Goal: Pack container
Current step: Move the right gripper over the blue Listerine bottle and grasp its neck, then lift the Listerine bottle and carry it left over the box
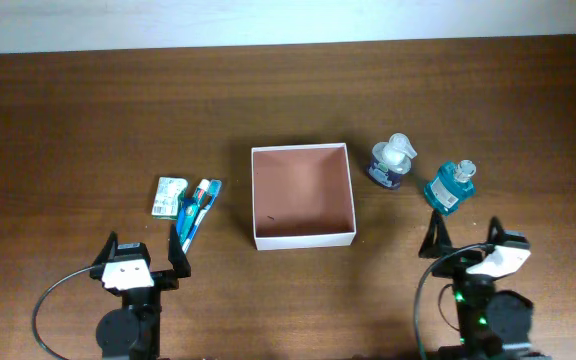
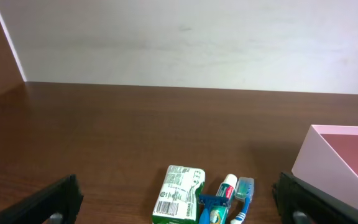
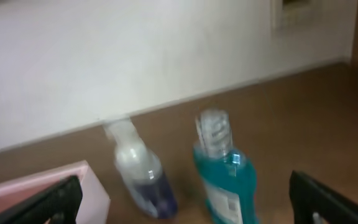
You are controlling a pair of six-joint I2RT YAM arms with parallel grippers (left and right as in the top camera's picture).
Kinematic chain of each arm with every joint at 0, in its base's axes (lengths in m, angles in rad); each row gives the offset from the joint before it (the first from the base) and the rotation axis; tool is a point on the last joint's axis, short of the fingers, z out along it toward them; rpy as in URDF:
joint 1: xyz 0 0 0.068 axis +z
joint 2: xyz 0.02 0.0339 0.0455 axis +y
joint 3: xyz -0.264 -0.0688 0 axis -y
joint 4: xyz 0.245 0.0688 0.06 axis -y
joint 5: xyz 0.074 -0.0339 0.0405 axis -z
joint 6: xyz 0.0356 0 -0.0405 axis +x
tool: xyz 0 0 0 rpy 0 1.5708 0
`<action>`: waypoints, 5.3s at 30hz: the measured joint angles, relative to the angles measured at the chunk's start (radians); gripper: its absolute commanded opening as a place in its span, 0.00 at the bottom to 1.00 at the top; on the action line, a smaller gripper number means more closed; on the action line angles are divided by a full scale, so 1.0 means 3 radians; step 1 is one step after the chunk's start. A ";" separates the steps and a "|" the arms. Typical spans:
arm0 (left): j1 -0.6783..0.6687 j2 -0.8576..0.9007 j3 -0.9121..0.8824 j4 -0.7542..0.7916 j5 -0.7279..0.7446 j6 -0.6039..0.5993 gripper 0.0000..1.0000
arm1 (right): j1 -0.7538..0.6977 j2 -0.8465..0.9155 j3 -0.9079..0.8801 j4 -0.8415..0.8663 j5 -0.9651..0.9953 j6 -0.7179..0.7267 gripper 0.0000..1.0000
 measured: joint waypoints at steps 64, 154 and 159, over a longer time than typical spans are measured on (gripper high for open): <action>0.0000 -0.0009 -0.0018 0.0000 0.0000 0.0010 0.99 | -0.0758 0.4860 0.3967 -0.3080 -0.0781 -0.1596 0.58; 0.0000 -0.0009 -0.0018 0.0001 0.0000 0.0010 0.99 | 0.1030 0.4786 0.5084 -0.3761 -0.0839 0.0268 0.23; 0.0000 -0.0009 -0.0018 0.0000 0.0000 0.0010 1.00 | 0.1397 0.4789 0.5084 -0.3620 -0.0563 0.0584 0.23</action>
